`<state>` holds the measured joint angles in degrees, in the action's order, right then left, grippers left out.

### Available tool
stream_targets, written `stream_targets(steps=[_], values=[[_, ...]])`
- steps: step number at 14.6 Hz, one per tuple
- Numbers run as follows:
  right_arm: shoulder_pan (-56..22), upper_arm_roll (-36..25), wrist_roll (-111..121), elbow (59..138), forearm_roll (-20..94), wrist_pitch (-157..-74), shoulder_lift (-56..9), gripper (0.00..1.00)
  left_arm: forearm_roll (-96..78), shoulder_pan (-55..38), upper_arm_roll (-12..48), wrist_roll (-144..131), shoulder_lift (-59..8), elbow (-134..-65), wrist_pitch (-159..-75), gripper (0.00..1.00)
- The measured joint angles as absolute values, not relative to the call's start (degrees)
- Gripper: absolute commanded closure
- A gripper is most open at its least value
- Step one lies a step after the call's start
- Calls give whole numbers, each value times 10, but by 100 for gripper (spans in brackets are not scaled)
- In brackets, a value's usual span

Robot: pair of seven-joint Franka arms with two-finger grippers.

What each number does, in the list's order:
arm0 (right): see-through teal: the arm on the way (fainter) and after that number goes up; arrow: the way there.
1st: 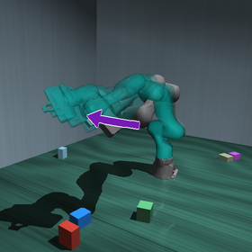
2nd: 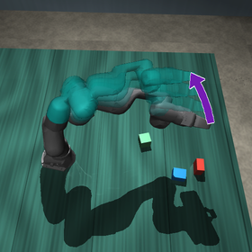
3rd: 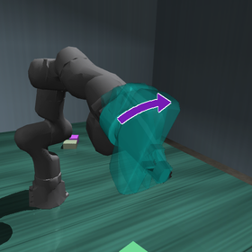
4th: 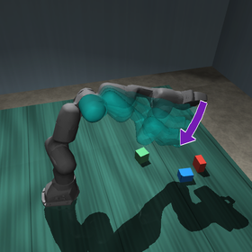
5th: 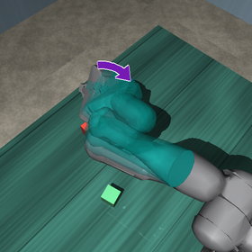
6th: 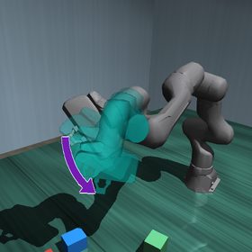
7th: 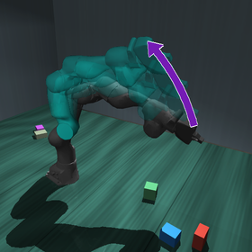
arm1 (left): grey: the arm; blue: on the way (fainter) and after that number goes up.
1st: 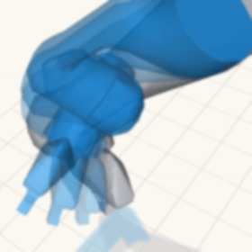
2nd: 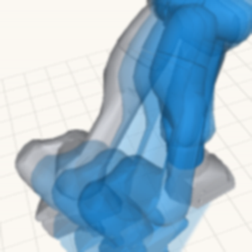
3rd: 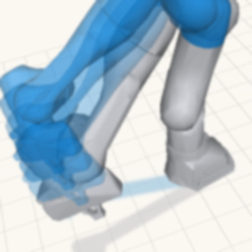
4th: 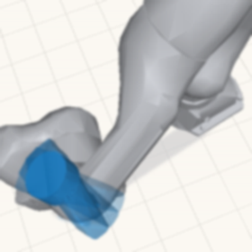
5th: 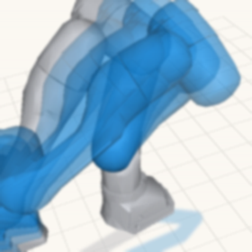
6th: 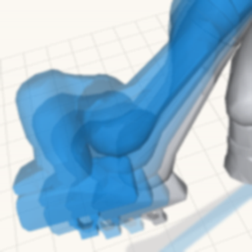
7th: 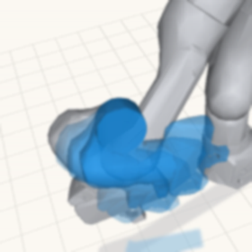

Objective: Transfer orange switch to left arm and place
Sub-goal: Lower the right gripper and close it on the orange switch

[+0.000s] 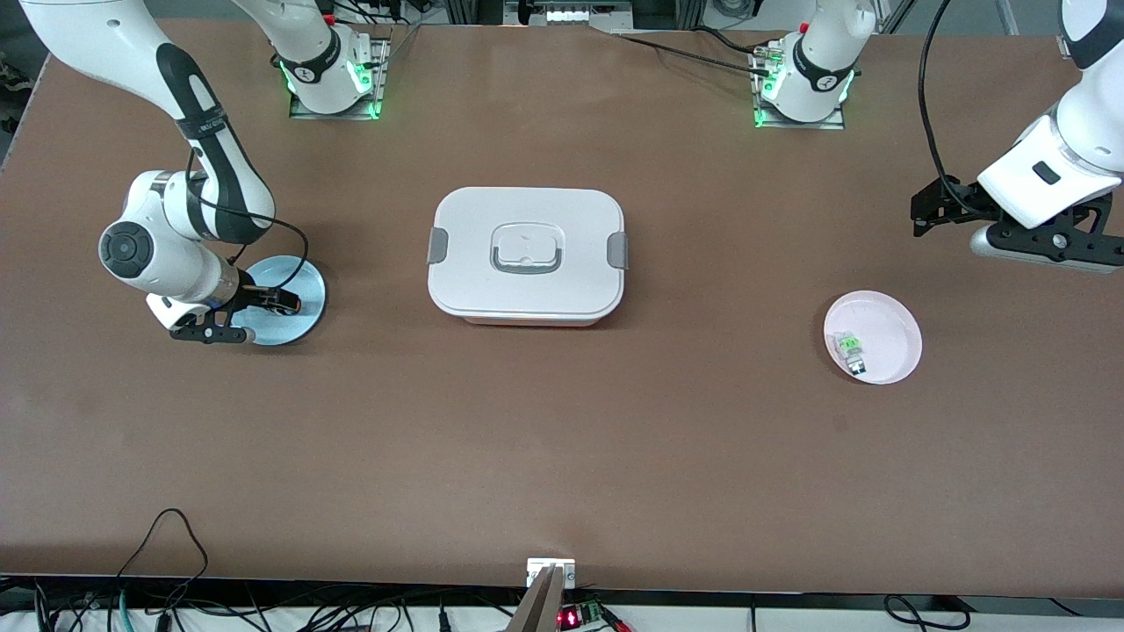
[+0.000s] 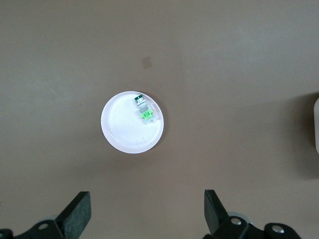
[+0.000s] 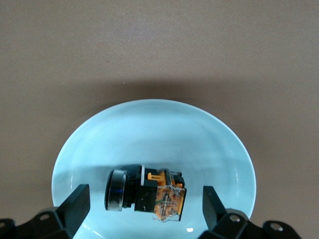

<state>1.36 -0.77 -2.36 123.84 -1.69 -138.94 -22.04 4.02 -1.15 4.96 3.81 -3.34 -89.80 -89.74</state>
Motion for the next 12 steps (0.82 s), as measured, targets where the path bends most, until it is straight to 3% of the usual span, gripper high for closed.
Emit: stream_targets(steps=[12], values=[[14,-6,-24,1239,-17,-1408,-246,0,40,-11,50,38,-33,-898,-897,0]])
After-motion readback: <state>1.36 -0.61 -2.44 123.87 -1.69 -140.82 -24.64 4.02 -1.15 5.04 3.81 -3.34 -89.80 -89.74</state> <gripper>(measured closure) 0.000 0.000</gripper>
